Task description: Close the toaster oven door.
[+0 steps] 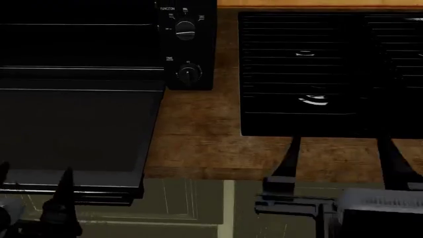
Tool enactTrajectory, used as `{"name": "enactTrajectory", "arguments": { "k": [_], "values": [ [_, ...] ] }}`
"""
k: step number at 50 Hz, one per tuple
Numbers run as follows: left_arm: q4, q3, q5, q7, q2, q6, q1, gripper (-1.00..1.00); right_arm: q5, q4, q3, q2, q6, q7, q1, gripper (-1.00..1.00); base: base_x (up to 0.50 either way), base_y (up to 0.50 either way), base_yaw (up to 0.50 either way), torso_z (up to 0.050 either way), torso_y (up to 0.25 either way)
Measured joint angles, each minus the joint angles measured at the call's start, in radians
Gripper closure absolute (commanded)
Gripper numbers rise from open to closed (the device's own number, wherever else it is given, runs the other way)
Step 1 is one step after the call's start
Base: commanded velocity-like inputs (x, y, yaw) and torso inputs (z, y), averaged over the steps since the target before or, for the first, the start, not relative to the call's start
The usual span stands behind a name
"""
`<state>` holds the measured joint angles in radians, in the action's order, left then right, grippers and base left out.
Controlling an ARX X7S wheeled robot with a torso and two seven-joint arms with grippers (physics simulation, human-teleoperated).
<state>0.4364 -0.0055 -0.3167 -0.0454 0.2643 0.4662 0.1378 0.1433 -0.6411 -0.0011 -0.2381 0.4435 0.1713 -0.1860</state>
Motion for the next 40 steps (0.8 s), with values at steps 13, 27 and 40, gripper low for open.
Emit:
{"name": "enactTrajectory", "arguments": {
  "k": [13, 27, 40],
  "values": [
    [0.043, -0.047, -0.086, 0.008, 0.098, 0.217, 0.187, -1.0, 0.4, -0.286, 0.238, -0.321, 0.322, 0.204, -0.285, -1.0, 0.0, 0.0, 0.0, 0.0, 0.0],
    [0.057, -0.08, -0.168, -0.003, 0.152, 0.407, 0.342, -1.0, 0.823, -0.37, 0.351, -0.678, 0.333, 0.516, -0.387, -1.0, 0.0, 0.05, 0.0, 0.0, 0.0],
    [0.09, -0.077, -0.201, -0.02, 0.17, 0.494, 0.395, -1.0, 0.901, -0.385, 0.352, -0.778, 0.303, 0.589, -0.374, -1.0, 0.0, 0.5, 0.0, 0.0, 0.0]
  ]
}}
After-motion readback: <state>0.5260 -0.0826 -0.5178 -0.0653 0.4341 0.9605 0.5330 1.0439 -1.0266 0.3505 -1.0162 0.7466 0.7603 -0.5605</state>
